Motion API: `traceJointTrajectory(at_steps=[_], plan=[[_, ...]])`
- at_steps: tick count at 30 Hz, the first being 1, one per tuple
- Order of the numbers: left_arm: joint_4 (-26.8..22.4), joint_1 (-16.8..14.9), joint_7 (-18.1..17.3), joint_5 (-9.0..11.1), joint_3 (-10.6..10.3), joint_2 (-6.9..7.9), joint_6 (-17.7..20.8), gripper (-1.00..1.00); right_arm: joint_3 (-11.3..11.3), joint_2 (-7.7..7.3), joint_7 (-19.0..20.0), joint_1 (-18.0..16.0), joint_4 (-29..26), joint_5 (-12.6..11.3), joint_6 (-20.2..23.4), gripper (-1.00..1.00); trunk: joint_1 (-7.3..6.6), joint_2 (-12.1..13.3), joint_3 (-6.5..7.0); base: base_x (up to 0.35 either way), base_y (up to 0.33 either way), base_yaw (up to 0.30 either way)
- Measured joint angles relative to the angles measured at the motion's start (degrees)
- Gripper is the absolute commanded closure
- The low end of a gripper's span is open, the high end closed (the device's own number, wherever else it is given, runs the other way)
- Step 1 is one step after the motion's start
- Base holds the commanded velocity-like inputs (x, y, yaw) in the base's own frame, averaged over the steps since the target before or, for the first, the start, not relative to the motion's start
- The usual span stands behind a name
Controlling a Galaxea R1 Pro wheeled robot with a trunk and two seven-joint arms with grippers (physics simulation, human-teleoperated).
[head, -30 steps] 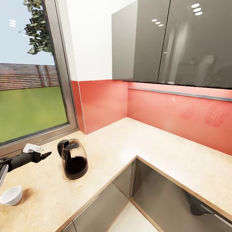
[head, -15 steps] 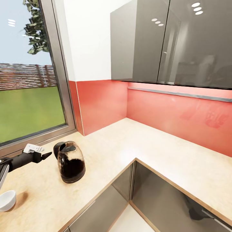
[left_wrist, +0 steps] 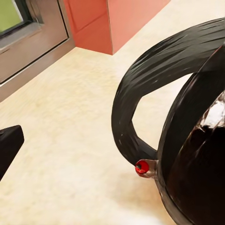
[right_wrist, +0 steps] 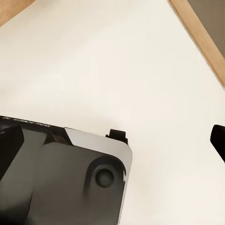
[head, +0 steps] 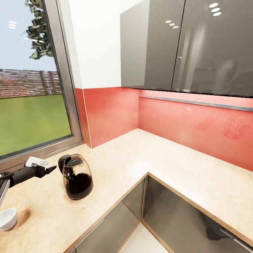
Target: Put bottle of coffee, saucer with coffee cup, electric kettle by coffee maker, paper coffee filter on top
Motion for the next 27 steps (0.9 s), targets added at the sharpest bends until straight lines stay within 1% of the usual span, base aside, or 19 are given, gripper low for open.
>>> traceJointTrajectory(at_steps=[9, 11, 13, 15, 17, 21, 27], plan=[[0.3, 0.1, 0.1, -0.1, 0.2, 0.13, -0.1, -1.0, 0.0, 0.0, 0.0, 0.0, 0.0, 0.0, 0.0, -1.0, 0.0, 0.0, 0.0, 0.028, 0.0, 0.0], [0.5, 0.2, 0.1, -0.2, 0.2, 0.2, -0.9, -1.0, 0.0, 0.0, 0.0, 0.0, 0.0, 0.0, 0.0, -1.0, 0.0, 0.0, 0.0, 0.009, 0.0, 0.0], [0.7, 0.3, 0.4, -0.2, 0.3, 0.21, -2.5, -1.0, 0.0, 0.0, 0.0, 0.0, 0.0, 0.0, 0.0, -1.0, 0.0, 0.0, 0.0, 0.004, 0.0, 0.0], [1.0, 0.3, 1.8, -0.1, 0.3, 0.17, -5.0, -1.0, 0.0, 0.0, 0.0, 0.0, 0.0, 0.1, 0.0, -1.0, 0.0, 0.0, 0.0, 0.002, 0.0, 0.0], [1.2, 0.3, 3.3, 0.0, 0.3, 0.13, -6.2, -1.0, 0.0, 0.0, 0.0, 0.0, 0.0, 0.1, 0.0, -1.0, 0.0, 0.0, 0.0, 0.001, 0.0, 0.0], [1.9, 0.3, 5.1, 0.2, 0.3, 0.1, -7.1, -1.0, 0.0, 0.0, 0.0, 0.0, 0.0, 0.1, 0.0, -1.0, 0.0, 0.0, 0.0, 0.0, 0.0, 0.0], [2.2, 0.3, 5.7, 0.4, 0.2, -0.12, -7.4, -1.0, 0.0, 0.0, 0.0, 0.0, 0.0, 0.1, 0.0, -1.0, 0.0, 0.0, 0.0, 0.0, 0.0, 0.0]])
